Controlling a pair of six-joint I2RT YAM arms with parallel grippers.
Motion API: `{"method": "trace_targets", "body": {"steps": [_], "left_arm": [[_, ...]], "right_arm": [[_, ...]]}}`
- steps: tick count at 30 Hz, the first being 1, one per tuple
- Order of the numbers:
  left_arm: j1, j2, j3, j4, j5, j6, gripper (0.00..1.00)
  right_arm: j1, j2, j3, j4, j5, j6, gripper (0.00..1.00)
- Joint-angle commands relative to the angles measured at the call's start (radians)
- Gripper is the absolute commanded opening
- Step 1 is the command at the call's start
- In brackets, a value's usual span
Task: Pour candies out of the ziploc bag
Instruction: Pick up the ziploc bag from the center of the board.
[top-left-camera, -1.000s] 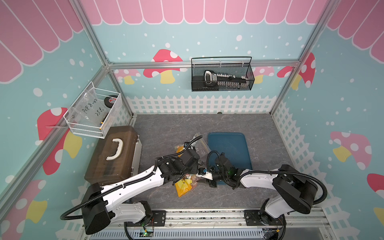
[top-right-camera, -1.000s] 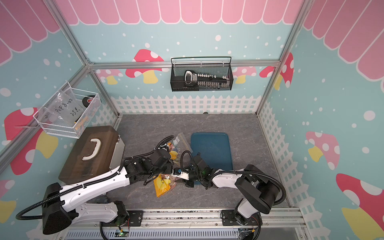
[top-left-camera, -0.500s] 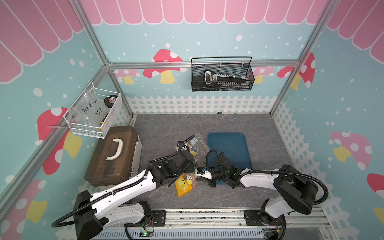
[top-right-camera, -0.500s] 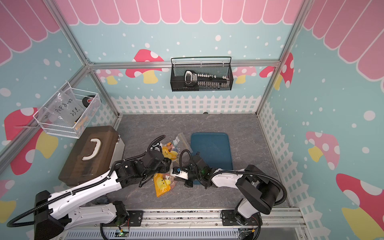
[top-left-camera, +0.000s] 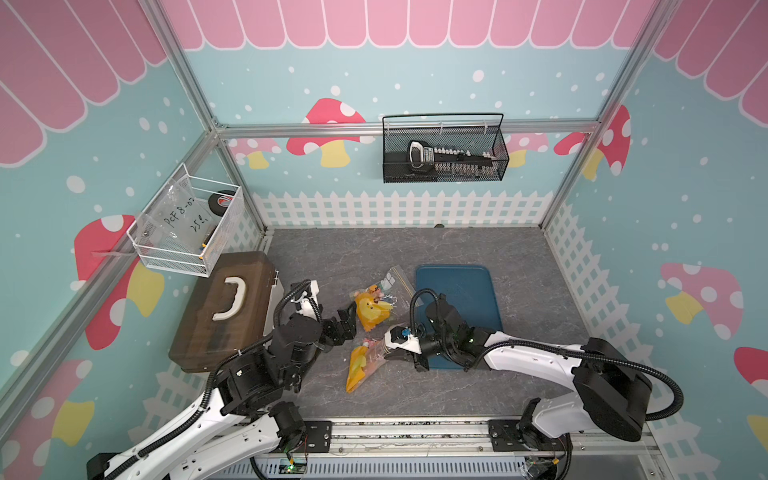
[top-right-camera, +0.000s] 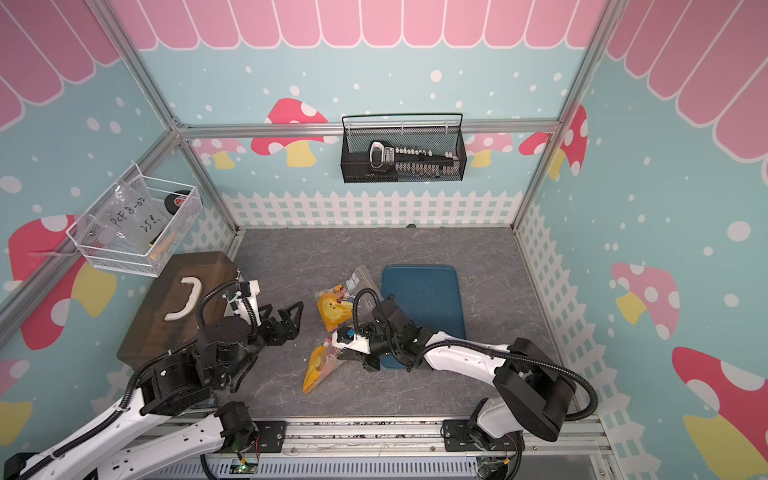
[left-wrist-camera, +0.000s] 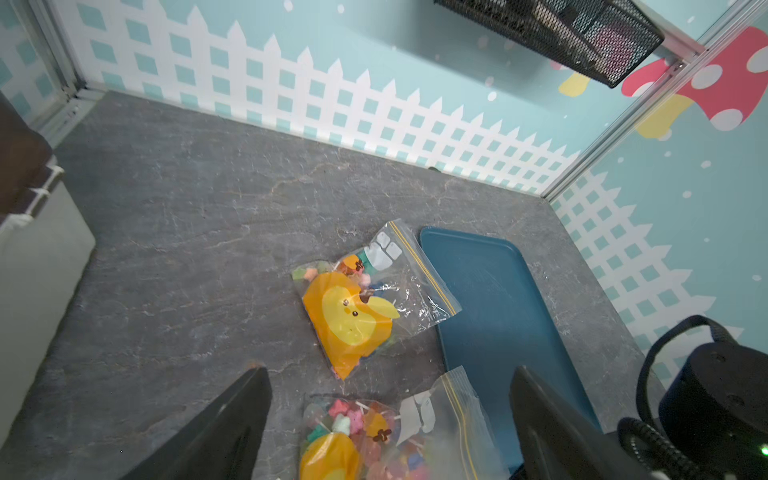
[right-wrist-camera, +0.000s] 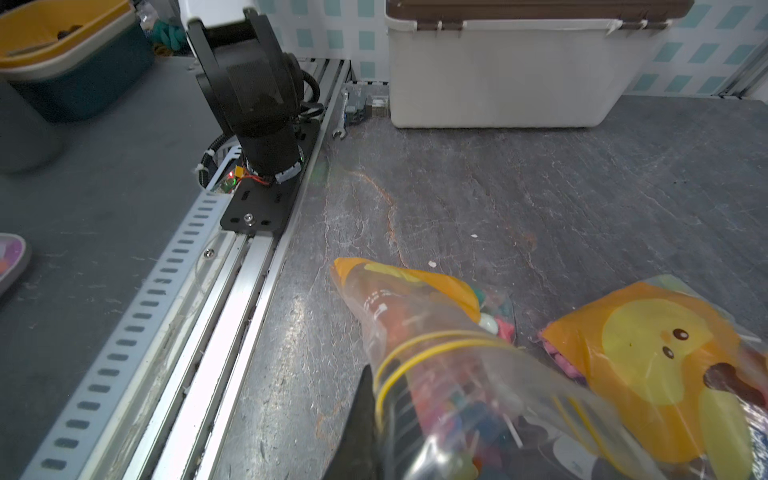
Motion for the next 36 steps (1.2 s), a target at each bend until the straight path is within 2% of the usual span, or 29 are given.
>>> {"method": "trace_targets", "body": {"steps": [1, 4, 10, 19, 25, 28, 33, 36], "left_arm": [[0.005, -0.026, 0.011, -0.052, -0.044, 0.084, 0.94], [0.005, -0.047, 0.011, -0.064, -0.034, 0.116, 0.94], [0.005, -0.053, 0.004, -0.087, 0.029, 0.172, 0.93], [0.005, -0.058, -0.046, -0.087, 0.133, 0.219, 0.89], [0.005, -0.187, -0.146, 0.013, 0.257, 0.364, 0.87], [0.005, -0.245, -0.193, 0.042, 0.258, 0.415, 0.87], [0.005, -0.227, -0.187, 0.007, 0.258, 0.500, 0.88], [0.005, -0.187, -0.177, -0.017, 0.313, 0.580, 0.89]], "right_arm": [[0.008, -0.018, 0.069, -0.007, -0.054, 0.068, 0.00], [0.008, -0.011, 0.107, 0.016, -0.042, 0.117, 0.00], [0.006, 0.045, 0.224, -0.025, 0.071, 0.243, 0.00], [-0.008, 0.073, 0.315, -0.063, 0.059, 0.316, 0.00], [-0.012, 0.074, 0.399, -0.172, 0.095, 0.344, 0.00], [-0.012, 0.054, 0.410, -0.179, 0.090, 0.339, 0.00], [-0.017, 0.022, 0.412, -0.185, 0.098, 0.347, 0.00], [-0.022, 0.013, 0.419, -0.199, 0.097, 0.348, 0.00]]}}
